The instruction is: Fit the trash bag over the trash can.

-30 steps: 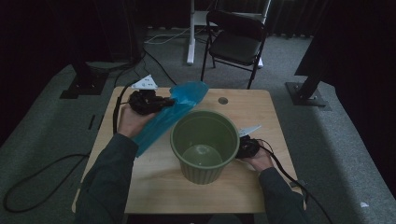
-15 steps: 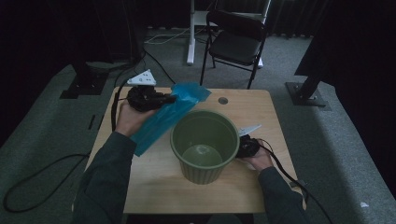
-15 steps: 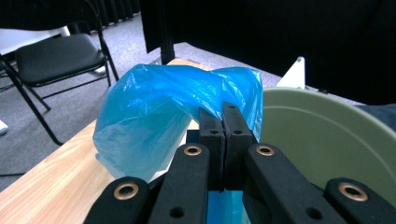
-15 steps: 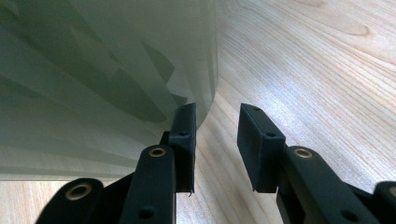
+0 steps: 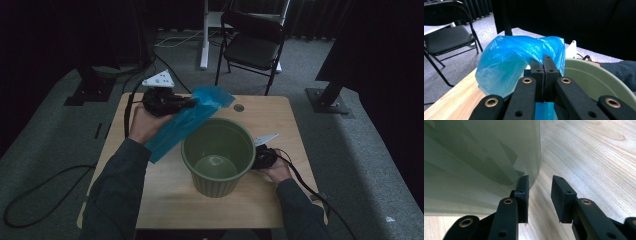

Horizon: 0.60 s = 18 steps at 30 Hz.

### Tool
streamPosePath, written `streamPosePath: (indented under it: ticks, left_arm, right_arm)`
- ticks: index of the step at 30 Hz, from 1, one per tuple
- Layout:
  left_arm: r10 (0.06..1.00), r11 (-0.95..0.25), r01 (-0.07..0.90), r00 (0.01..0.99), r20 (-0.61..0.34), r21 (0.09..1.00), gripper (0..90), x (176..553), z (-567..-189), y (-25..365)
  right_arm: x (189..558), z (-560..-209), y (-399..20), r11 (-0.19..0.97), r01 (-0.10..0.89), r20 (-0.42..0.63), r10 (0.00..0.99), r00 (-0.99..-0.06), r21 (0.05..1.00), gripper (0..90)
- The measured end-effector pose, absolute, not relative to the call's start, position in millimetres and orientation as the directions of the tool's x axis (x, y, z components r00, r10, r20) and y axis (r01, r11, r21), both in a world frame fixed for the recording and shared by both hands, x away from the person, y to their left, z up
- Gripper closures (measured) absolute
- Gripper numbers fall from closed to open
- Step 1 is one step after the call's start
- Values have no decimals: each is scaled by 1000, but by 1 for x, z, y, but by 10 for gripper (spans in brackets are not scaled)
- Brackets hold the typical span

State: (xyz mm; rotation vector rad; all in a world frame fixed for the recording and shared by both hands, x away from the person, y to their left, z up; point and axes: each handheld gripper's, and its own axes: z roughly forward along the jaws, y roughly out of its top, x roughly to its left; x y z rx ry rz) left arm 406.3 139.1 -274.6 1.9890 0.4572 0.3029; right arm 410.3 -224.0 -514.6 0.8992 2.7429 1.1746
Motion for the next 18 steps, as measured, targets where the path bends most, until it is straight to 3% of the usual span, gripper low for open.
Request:
streamPosePath:
  ticks: [18]
  left_arm:
    - [375, -432, 151, 927, 25, 889, 889, 405, -270, 100]
  right_arm:
    - [410, -516, -220, 561, 498, 203, 505, -839, 661, 662]
